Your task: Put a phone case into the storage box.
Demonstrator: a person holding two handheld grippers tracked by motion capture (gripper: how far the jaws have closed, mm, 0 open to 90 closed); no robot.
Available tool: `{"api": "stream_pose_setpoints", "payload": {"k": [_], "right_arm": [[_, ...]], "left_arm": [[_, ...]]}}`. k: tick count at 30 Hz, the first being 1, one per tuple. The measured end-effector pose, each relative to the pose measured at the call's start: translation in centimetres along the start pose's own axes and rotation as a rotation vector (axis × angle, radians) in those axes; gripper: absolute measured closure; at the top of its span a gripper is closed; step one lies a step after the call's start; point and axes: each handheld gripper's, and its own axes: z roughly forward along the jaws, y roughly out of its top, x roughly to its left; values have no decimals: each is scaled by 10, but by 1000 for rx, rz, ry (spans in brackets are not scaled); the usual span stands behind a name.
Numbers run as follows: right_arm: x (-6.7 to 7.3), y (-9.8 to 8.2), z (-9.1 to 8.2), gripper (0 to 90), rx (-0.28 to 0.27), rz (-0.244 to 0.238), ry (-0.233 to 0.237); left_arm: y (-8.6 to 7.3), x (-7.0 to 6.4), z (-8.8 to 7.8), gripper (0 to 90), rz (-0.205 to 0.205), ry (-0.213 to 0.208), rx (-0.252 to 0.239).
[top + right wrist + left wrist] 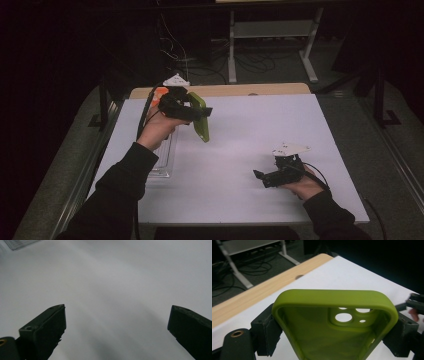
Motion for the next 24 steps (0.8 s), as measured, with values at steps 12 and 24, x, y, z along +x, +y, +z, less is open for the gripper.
{"api": "stream_pose_setpoints", "payload": {"k": [12, 24], "right_arm": [[-5, -17, -9, 0, 7, 8, 32], [-6, -22, -13, 0, 10, 11, 21]], "left_arm": [[13, 30, -34, 153, -15, 105, -29], [15, 57, -42, 153, -28, 198, -22]]}}
